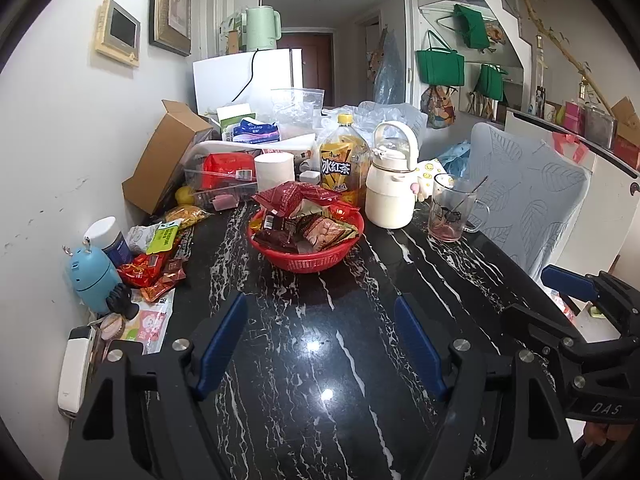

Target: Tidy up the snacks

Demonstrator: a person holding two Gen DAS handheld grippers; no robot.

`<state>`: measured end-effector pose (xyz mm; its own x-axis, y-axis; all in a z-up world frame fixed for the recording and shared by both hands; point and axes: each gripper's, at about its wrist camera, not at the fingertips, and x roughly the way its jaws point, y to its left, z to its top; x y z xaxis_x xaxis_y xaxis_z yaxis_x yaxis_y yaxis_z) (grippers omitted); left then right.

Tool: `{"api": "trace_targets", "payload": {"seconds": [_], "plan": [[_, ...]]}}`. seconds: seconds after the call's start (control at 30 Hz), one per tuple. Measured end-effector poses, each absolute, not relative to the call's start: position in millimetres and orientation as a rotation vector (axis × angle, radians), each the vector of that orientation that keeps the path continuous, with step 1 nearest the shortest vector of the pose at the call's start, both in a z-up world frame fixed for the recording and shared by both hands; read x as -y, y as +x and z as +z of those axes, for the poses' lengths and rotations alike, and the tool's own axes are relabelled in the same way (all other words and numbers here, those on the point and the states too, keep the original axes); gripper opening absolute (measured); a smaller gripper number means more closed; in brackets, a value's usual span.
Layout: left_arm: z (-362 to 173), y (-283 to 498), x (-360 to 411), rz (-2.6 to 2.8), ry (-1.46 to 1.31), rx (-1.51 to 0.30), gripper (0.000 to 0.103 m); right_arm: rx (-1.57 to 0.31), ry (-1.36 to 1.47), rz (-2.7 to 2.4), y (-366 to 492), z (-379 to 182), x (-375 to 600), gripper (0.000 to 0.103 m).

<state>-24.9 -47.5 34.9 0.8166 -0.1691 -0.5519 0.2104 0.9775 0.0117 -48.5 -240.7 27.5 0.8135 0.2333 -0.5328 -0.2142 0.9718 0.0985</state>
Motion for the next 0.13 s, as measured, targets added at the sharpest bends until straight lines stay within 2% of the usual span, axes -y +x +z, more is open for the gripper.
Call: {"api": "trace_targets", "payload": {"seconds": [0.13], "plan": [[32.8, -23.2, 46.4, -0.2, 0.069, -0.586, 0.075, -0.577, 0.036, 0.239, -48.1, 25.8, 241.1, 0.083]]}}
